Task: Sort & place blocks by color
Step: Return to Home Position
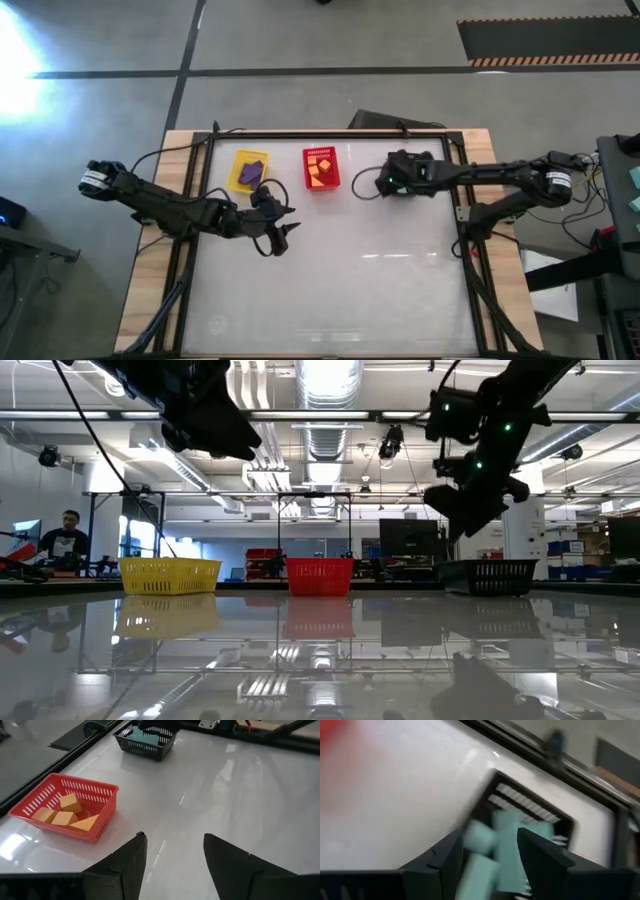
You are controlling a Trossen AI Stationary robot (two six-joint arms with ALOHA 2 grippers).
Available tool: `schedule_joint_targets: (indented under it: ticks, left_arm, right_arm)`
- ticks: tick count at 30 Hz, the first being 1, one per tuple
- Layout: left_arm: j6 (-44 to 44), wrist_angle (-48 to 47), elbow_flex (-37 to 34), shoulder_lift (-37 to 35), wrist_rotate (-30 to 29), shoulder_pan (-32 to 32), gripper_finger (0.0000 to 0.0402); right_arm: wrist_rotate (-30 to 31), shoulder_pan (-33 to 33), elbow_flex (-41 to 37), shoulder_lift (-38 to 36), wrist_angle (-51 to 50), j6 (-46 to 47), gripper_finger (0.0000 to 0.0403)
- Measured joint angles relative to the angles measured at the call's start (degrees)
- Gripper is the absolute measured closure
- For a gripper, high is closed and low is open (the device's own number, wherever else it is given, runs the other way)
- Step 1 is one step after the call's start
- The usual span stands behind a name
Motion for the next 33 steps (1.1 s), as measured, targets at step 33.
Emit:
schedule_joint_targets:
  ticks: [33]
  left_arm:
    - [27.0,18.1,-24.9,-21.8,26.2,4.4,0.0328]
  right_arm:
    - [-26.8,19.2,-25.9,-8.0,62.5,-40.8,0.036]
